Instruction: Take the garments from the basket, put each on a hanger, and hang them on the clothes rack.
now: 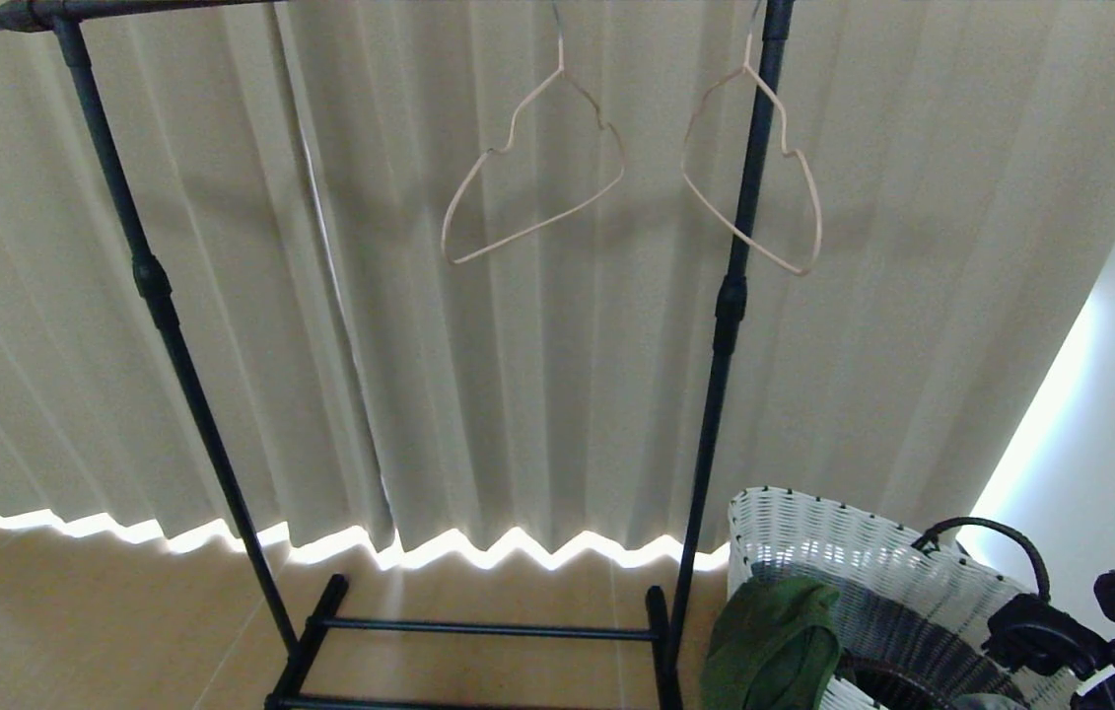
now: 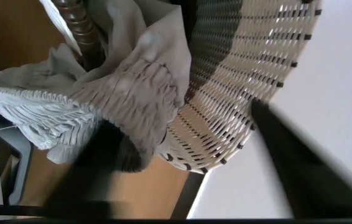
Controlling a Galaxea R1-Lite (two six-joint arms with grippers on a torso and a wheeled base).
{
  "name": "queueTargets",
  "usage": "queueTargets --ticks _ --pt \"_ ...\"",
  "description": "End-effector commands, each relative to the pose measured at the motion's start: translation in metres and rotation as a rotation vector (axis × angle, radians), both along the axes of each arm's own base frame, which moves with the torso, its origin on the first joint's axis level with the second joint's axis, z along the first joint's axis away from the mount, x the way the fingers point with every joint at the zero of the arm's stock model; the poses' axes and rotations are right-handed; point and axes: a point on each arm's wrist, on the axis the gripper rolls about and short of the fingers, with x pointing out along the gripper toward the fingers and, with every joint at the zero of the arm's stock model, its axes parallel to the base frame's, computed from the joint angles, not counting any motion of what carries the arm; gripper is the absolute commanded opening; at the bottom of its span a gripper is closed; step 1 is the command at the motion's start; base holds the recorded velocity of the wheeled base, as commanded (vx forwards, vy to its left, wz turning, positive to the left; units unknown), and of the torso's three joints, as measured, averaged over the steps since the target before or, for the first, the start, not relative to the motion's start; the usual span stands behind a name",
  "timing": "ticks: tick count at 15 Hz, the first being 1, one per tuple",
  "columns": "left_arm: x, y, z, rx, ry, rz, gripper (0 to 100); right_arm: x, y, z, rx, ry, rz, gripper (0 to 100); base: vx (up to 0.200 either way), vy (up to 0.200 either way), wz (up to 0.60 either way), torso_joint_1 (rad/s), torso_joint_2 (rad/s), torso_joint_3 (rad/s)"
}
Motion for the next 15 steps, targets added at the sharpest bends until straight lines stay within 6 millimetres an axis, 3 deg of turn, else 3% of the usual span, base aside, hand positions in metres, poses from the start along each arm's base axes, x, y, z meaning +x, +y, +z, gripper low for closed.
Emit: queueTargets --ticks 1,6,11,13,15 --pt "0.0 0.0 0.0 0.0 -0.001 0.0 100 0.002 0.0 -0.001 0.001 0.007 0.001 0 0.0 0.0 0.0 0.0 0.0 0.0" --pt "0.0 0.0 0.0 0.0 -0.001 0.002 100 -0.015 0.0 0.01 0.005 -0.083 0.003 0 0.0 0.0 0.0 0.0 0.0 0.0" --pt "0.0 0.0 0.0 0.0 -0.001 0.002 100 -0.067 -0.001 0.056 0.014 -0.55 -0.023 0 0.0 0.0 0.0 0.0 0.0 0.0" --pt "0.0 0.0 0.0 0.0 -0.001 0.002 100 -0.082 0.0 0.065 0.015 -0.679 -0.022 0 0.0 0.0 0.0 0.0 0.0 0.0" --pt "0.0 0.0 0.0 0.0 -0.001 0.002 100 -0.094 0.0 0.07 0.011 -0.769 -0.022 0 -0.2 0.0 0.0 0.002 0.0 0.005"
